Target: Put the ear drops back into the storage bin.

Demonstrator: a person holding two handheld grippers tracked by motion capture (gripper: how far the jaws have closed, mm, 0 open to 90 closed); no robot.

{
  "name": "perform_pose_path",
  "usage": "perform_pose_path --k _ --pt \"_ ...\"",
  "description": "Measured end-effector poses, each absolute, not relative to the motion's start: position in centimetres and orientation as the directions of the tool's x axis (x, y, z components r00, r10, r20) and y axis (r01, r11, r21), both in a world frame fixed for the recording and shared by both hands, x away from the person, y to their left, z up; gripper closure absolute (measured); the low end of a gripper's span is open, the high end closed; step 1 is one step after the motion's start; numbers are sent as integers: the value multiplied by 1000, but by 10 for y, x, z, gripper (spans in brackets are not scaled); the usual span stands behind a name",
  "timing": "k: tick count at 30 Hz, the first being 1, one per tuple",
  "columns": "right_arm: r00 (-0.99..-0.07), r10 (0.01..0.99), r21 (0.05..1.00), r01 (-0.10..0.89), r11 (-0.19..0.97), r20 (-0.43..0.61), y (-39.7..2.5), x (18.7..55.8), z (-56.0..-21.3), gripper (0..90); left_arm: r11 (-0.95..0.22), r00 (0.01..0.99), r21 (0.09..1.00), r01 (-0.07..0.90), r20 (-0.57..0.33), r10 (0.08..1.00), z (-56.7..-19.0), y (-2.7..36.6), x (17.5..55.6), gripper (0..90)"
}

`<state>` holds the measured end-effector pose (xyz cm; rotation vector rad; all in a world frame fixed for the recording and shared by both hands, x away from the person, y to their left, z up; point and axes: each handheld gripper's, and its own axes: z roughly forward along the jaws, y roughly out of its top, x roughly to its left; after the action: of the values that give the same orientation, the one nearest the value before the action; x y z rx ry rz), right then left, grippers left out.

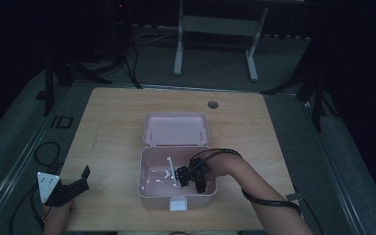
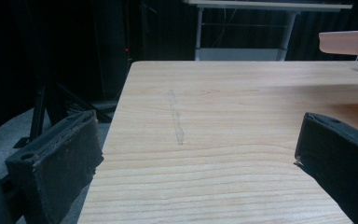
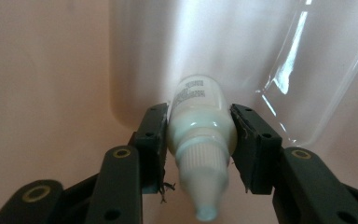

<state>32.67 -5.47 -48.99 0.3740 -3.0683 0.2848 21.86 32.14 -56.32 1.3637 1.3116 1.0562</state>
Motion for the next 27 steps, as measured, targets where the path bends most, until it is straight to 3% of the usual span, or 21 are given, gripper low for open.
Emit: perform_pose_path --k 6,14,27 --pt "-972 -228 -108 -233 966 55 -57 327 -474 538 9 56 981 193 -21 998 -563 321 219 5" --pt "-977 -214 -81 -214 973 12 -57 326 -450 400 11 55 981 193 -22 998 -563 321 219 5" --pt "-983 -167 -4 -167 986 -77 -66 324 -409 282 12 54 981 191 -23 998 -563 321 219 5"
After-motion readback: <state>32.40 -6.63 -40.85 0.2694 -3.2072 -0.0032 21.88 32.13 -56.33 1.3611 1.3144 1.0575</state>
